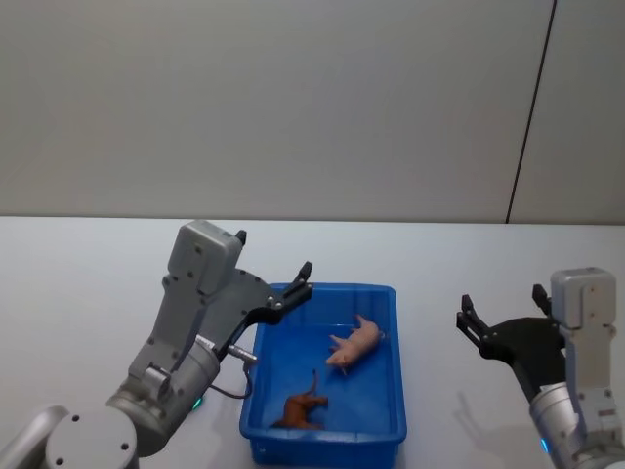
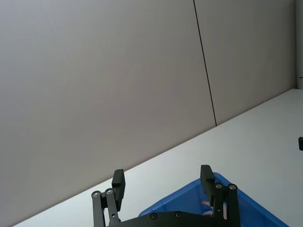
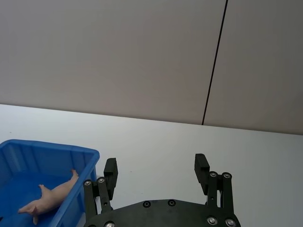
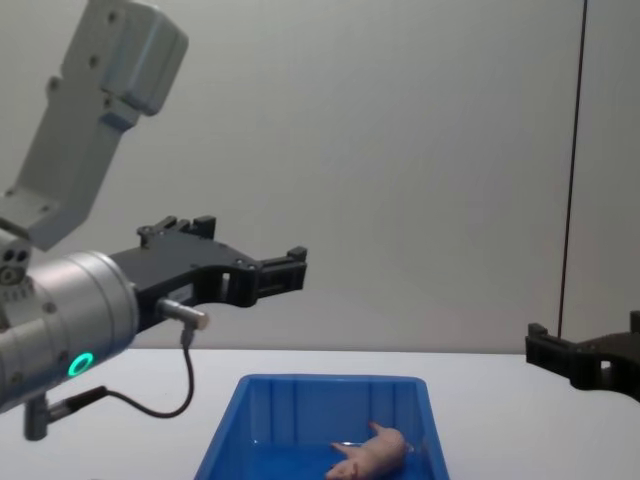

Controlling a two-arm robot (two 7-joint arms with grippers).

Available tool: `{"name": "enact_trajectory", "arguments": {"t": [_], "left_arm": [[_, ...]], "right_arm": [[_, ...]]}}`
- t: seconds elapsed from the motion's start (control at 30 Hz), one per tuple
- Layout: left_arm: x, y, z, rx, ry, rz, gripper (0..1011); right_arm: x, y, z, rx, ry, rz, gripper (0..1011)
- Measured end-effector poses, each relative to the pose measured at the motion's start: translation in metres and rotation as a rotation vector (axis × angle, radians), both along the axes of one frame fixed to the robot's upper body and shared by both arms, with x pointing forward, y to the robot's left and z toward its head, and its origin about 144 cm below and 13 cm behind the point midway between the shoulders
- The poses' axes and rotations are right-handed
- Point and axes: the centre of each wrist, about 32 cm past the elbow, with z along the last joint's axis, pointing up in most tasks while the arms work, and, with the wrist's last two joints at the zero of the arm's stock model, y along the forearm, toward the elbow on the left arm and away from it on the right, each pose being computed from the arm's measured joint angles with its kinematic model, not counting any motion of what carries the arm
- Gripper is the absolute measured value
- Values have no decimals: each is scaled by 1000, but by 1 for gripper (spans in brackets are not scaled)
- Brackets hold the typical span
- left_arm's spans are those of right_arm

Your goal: Pick up the two dolls from the table and place them into the box.

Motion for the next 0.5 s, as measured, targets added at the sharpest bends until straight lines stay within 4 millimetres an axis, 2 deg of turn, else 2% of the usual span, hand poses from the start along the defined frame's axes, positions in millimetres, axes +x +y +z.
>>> {"name": "enact_trajectory", "arguments": {"t": [0.5], "left_arm": [[-15,21,-4,-21,98,53,1001]], "right_arm": [[-1,-2,0,-1,0,-10,1001]]}}
